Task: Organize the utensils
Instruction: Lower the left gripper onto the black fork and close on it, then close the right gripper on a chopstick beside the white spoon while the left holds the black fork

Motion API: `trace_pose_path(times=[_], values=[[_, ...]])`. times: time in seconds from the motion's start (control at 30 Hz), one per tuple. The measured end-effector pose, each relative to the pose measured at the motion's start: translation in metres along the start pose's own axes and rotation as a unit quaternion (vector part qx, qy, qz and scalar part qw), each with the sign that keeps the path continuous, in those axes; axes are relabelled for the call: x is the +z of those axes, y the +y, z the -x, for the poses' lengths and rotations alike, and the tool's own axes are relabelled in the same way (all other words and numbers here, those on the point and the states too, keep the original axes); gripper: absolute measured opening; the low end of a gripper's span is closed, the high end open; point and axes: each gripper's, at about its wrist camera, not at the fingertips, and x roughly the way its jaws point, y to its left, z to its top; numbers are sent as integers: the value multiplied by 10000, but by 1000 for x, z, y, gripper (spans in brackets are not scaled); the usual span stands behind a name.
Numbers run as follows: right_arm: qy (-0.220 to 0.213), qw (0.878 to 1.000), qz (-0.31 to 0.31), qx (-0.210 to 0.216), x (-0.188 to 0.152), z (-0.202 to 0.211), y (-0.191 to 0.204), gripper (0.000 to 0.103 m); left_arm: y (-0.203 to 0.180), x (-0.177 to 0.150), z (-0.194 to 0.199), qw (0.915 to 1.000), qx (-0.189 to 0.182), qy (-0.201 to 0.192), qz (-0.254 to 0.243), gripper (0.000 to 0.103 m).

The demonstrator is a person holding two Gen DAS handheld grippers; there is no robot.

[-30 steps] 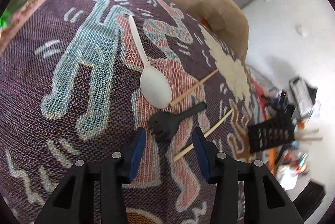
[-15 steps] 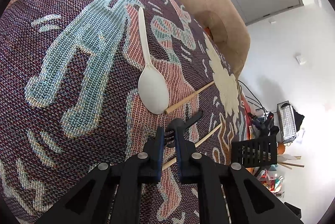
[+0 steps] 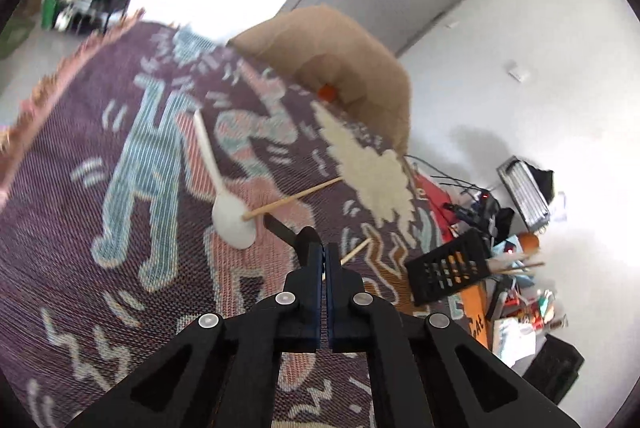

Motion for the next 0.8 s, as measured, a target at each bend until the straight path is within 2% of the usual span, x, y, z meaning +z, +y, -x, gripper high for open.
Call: trace_pose_path(times=[0.13,0.4,0.47,0.53,0.7,0.8], values=[[14,9998,177,58,5,-3,12,103,-10,3,23,9997,-65,-104,-233,0],[248,9967,758,171,18,-24,42,103,-15,7,47,9979,159,-367,-509,0],[305,9957,861,175,22,-31,47,99,-11,8,50,9978,181,-381,-502,0],[372,9935,1062,165,29,-41,55,90,-5,9,54,9978,217,-410,-466,0],[696,9820,1754,58,47,-76,80,76,13,12,67,9974,334,-535,-334,0],[872,9730,2133,102,56,-97,99,75,27,15,76,9968,420,-630,-242,0]])
